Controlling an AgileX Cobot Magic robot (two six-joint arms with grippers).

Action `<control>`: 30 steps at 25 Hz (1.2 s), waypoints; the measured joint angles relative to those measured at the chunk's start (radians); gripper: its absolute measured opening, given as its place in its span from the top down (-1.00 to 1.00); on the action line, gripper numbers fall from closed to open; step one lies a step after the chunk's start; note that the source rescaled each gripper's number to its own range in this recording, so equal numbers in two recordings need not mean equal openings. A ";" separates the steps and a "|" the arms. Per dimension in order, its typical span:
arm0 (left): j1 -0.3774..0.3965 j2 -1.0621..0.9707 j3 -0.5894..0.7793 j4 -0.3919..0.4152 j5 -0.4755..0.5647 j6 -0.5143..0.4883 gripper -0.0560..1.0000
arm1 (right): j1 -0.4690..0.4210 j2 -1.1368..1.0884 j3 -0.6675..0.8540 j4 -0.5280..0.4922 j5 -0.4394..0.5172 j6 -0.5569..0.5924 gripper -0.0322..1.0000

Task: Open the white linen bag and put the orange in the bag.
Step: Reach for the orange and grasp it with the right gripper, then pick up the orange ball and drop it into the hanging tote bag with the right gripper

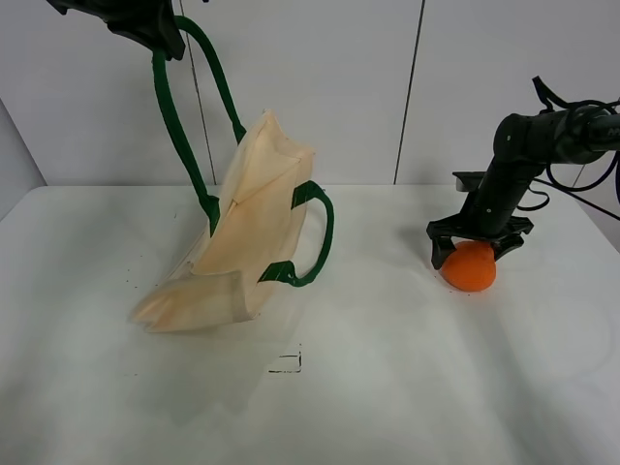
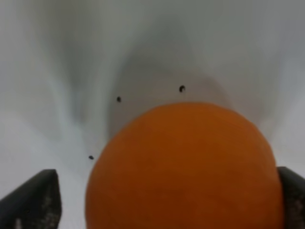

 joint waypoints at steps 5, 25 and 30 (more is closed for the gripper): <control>0.000 0.000 0.000 0.000 0.000 0.000 0.89 | 0.000 -0.001 0.000 -0.001 0.000 -0.003 0.56; 0.000 0.000 0.000 0.000 0.000 0.000 0.89 | 0.191 -0.389 -0.174 0.101 0.147 -0.030 0.92; 0.000 0.000 0.000 0.000 0.000 0.000 0.89 | 0.345 -0.300 -0.296 0.133 0.133 -0.007 0.92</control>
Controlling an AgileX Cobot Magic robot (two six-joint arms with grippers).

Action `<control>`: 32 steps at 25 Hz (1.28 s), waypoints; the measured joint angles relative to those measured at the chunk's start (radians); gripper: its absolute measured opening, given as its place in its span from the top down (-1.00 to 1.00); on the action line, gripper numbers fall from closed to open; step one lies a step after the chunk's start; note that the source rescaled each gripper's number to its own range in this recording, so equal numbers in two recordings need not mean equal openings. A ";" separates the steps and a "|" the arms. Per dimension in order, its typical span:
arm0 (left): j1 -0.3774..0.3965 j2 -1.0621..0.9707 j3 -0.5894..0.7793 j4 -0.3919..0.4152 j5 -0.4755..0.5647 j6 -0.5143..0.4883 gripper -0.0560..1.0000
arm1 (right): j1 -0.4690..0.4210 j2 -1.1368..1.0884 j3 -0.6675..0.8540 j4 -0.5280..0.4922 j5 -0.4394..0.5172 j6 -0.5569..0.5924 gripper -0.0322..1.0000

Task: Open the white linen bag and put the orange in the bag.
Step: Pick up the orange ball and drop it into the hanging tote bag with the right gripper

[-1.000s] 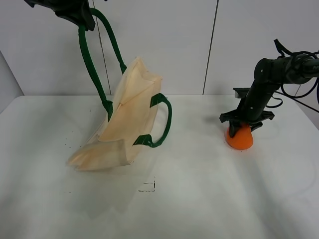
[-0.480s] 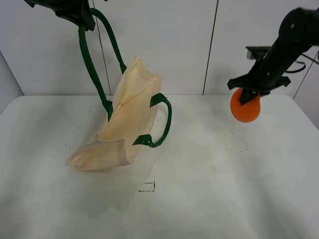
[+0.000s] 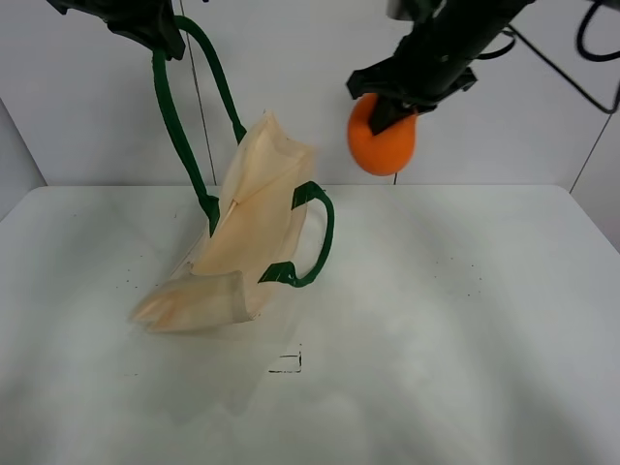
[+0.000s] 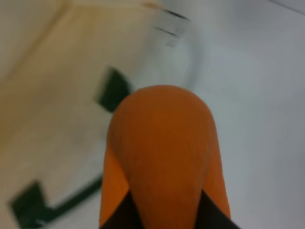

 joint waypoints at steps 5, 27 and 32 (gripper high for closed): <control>0.000 0.000 0.000 0.000 0.000 0.000 0.89 | 0.102 0.135 -0.009 0.054 -0.096 0.014 0.92; 0.000 0.000 0.000 -0.012 0.000 0.000 0.89 | 0.131 0.325 -0.009 0.347 -0.337 -0.052 0.92; 0.000 0.000 0.000 -0.012 0.000 0.001 0.89 | 0.131 0.384 -0.009 0.378 -0.339 -0.056 0.49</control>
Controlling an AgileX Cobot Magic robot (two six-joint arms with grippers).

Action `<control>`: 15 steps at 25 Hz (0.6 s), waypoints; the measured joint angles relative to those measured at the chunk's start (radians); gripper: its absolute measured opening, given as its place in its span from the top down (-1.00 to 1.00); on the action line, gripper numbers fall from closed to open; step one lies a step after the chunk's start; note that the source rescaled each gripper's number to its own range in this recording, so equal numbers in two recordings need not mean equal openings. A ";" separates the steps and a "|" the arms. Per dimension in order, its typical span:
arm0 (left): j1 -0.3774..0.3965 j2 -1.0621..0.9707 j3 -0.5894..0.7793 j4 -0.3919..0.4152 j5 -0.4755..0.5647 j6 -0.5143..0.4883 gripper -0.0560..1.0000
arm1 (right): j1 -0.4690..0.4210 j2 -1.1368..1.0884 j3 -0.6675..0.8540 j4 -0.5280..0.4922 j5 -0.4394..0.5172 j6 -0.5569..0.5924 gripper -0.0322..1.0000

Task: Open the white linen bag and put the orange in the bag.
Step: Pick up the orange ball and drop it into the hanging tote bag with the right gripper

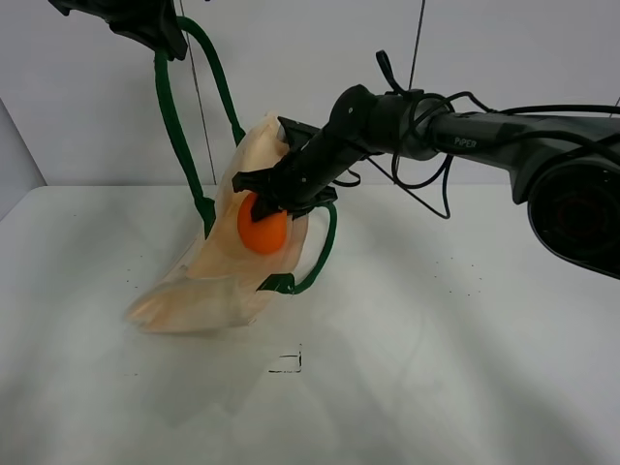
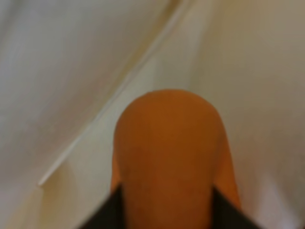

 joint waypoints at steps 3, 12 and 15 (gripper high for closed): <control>0.000 0.000 0.000 0.000 0.000 0.001 0.89 | 0.000 0.004 0.000 0.031 0.000 -0.031 -0.51; 0.000 0.000 0.000 0.000 0.000 0.001 0.89 | 0.000 -0.017 -0.146 -0.242 0.245 0.115 -1.00; 0.000 0.000 0.000 0.000 0.000 0.001 0.89 | 0.000 -0.031 -0.247 -0.436 0.408 0.185 -1.00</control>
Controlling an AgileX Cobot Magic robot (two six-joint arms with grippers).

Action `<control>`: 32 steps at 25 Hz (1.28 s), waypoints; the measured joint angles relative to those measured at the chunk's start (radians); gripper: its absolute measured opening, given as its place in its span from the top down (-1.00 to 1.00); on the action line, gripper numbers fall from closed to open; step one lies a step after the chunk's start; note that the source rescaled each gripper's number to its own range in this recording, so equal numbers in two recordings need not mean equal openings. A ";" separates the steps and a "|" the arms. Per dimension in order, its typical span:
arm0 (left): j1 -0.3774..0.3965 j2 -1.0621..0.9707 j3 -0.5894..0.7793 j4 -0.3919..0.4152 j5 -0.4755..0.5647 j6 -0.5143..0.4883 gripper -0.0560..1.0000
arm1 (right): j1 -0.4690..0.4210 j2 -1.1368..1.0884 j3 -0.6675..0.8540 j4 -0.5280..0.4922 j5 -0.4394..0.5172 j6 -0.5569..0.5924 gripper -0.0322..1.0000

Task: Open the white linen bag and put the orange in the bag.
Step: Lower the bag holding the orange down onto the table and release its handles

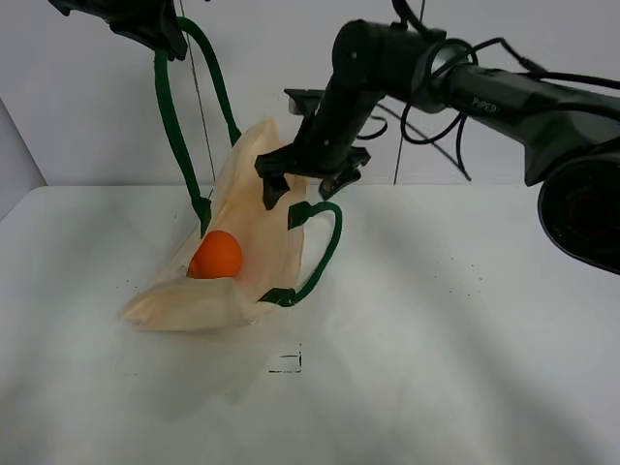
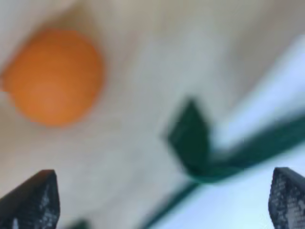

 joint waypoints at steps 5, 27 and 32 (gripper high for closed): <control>0.000 0.000 0.000 0.000 0.000 0.000 0.89 | -0.029 -0.008 -0.022 -0.133 0.044 0.029 -1.00; 0.000 0.000 0.000 0.000 0.000 0.000 0.89 | -0.513 0.003 -0.022 -0.117 0.049 -0.002 -1.00; 0.000 0.000 0.000 0.000 0.000 0.000 0.89 | -0.512 -0.067 0.048 -0.108 0.048 -0.022 -1.00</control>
